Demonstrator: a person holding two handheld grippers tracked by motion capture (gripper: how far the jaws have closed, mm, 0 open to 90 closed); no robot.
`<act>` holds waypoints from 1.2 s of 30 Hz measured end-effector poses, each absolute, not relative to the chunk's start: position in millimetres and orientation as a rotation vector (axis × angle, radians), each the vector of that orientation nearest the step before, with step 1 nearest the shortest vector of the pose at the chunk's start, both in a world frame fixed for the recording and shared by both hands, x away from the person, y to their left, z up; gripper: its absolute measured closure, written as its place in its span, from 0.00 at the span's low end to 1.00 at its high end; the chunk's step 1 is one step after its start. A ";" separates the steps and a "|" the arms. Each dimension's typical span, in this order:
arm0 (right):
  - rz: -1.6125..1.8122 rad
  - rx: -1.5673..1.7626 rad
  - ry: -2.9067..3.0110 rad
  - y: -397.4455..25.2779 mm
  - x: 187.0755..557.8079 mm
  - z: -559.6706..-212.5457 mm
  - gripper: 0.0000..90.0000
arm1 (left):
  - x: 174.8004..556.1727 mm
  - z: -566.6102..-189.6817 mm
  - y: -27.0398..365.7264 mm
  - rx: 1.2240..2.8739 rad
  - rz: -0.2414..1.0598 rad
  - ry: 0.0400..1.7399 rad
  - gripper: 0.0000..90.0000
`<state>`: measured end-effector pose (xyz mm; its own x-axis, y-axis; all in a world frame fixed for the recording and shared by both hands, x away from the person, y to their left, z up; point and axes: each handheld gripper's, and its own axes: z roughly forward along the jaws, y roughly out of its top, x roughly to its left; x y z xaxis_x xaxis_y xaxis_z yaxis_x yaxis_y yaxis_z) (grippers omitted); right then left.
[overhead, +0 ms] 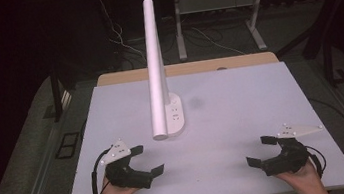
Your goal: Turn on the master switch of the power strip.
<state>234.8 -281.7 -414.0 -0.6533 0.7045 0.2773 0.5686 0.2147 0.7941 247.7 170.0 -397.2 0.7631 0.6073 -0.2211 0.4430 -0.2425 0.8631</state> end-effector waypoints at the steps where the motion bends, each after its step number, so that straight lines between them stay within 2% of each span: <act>1: 1.424 1.233 2.332 -281.7 234.7 -414.0 0.00 | 248.3 -396.6 170.6 1.883 0.192 0.807 0.00; 19: 1.412 1.234 2.329 -281.1 235.2 -414.5 0.00 | 265.5 -387.6 176.2 1.906 0.180 0.839 0.01; 36: 1.416 1.243 2.316 -282.7 235.1 -414.0 0.00 | 287.7 -364.2 181.8 1.943 0.195 0.838 0.01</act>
